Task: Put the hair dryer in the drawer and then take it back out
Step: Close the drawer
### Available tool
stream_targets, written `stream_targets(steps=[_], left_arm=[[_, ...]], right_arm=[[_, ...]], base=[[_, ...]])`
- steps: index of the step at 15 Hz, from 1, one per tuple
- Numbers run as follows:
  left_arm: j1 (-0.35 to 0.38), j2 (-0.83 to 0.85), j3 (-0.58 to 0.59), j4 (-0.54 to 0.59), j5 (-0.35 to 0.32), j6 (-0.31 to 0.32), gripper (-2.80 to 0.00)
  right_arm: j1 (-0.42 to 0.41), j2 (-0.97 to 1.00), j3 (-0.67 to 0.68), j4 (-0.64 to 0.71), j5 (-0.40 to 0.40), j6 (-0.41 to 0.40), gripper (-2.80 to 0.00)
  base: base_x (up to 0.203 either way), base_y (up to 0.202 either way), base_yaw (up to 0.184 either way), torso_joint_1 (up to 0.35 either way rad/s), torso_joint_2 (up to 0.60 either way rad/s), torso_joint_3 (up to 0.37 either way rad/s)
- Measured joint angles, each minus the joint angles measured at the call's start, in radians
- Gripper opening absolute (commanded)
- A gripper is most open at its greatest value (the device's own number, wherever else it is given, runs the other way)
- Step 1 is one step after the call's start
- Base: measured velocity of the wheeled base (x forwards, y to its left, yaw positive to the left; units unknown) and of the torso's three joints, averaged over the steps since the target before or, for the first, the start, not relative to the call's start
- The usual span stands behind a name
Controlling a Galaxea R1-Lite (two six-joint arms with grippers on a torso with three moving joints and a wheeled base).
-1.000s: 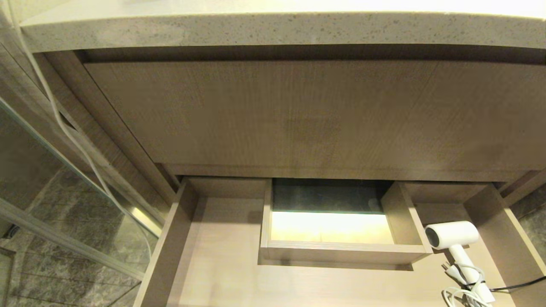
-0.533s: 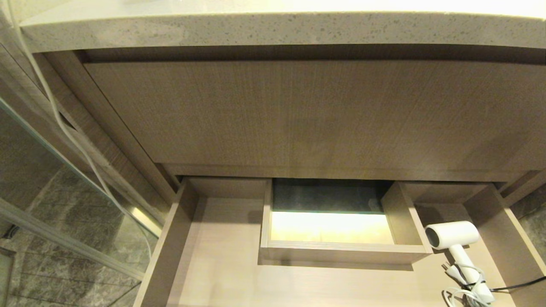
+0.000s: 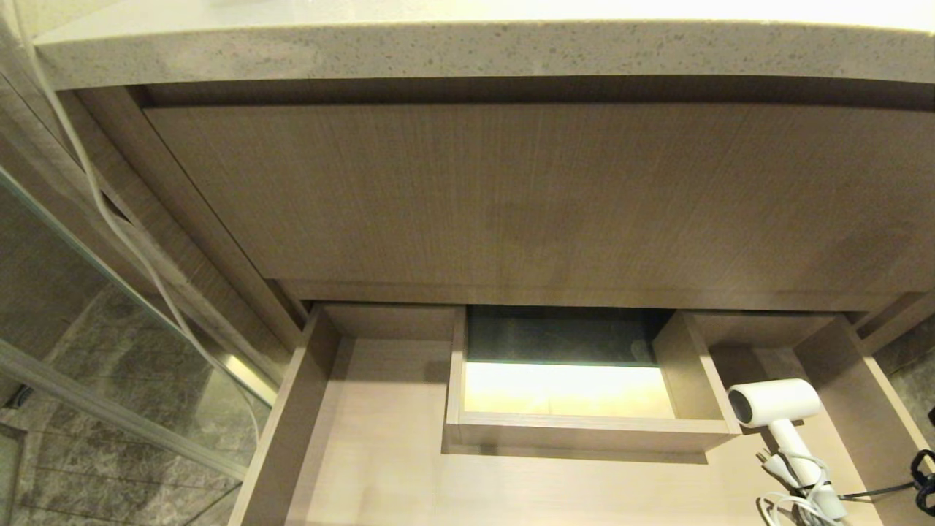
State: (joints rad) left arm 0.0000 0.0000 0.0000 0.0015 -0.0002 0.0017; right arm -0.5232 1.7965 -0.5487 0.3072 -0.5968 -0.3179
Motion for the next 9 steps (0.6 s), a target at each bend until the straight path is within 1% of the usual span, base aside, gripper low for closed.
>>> stream_targets(steps=[4, 9], left_arm=[[0.0, 0.0, 0.0, 0.0, 0.0, 0.0, -2.8], [0.0, 0.0, 0.0, 0.0, 0.0, 0.0, -2.8]], right_arm=[[0.0, 0.026, -0.006, -0.022, -0.003, -0.018, -2.8], [0.001, 0.029, -0.036, -0.157, 0.007, -0.023, -2.8]], base=[[0.0, 0.0, 0.0, 0.0, 0.0, 0.0], [0.0, 0.0, 0.0, 0.0, 0.0, 0.0]])
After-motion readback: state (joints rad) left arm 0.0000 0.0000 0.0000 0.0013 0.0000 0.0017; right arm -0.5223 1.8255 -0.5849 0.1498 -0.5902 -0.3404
